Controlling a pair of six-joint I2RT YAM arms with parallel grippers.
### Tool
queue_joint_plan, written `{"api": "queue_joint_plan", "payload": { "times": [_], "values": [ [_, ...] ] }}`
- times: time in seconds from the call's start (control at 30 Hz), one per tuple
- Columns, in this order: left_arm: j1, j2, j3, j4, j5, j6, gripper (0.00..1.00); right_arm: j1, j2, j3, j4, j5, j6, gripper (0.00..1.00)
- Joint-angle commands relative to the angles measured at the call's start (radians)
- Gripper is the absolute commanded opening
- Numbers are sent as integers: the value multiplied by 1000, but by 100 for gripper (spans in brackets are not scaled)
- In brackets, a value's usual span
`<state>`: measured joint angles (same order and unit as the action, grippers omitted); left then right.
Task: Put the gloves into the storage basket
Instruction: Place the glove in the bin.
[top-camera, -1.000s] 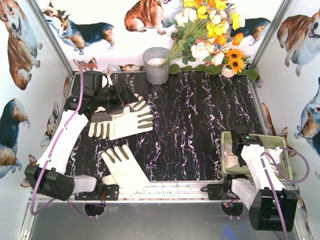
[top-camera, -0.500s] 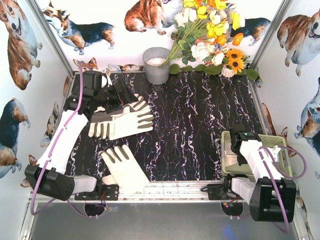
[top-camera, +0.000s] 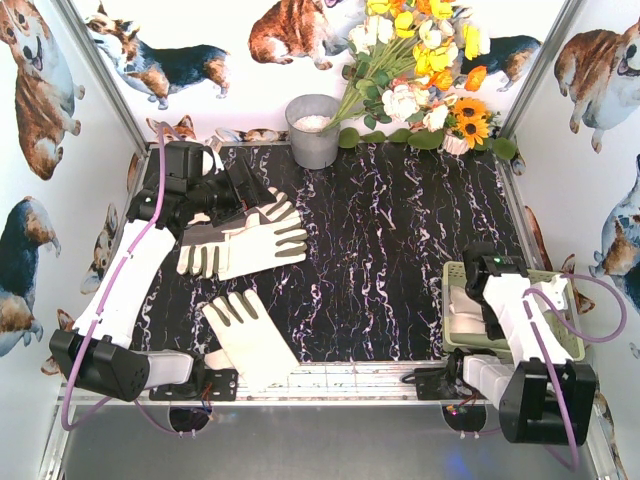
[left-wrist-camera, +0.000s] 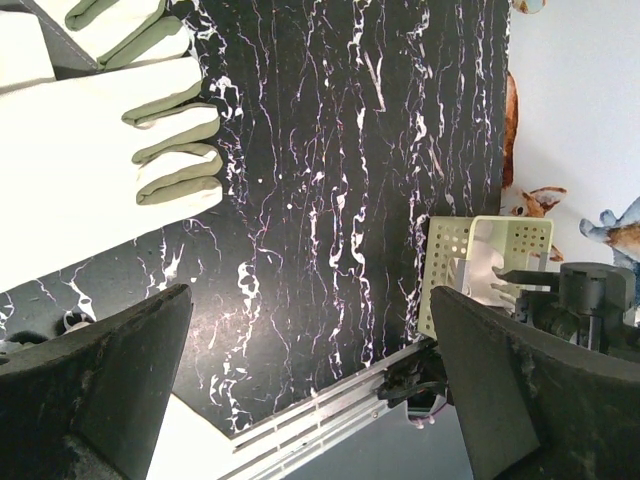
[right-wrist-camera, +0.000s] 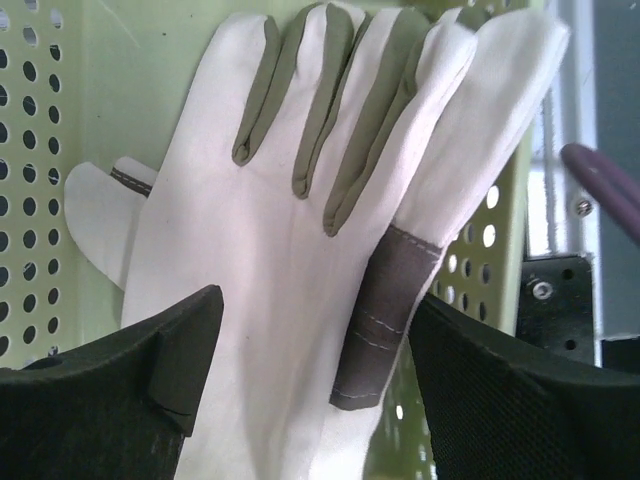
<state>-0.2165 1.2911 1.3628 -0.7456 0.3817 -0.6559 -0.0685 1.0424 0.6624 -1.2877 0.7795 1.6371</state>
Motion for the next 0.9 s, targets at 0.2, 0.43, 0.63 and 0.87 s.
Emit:
{"api": "queue_joint_plan", "payload": {
  "times": [0.2, 0.43, 0.63, 0.87],
  "values": [
    [30, -11, 2, -32, 2, 41, 100, -16, -167, 124, -149, 81, -240, 77],
    [40, -5, -2, -27, 2, 45, 100, -17, -254, 190, -130, -118, -371, 72],
    [43, -2, -7, -27, 0, 49, 100, -16, -250, 145, -96, -316, -311, 69],
    [48, -11, -30, -30, -7, 48, 100, -16, -251, 62, -10, -410, -216, 65]
  ]
}}
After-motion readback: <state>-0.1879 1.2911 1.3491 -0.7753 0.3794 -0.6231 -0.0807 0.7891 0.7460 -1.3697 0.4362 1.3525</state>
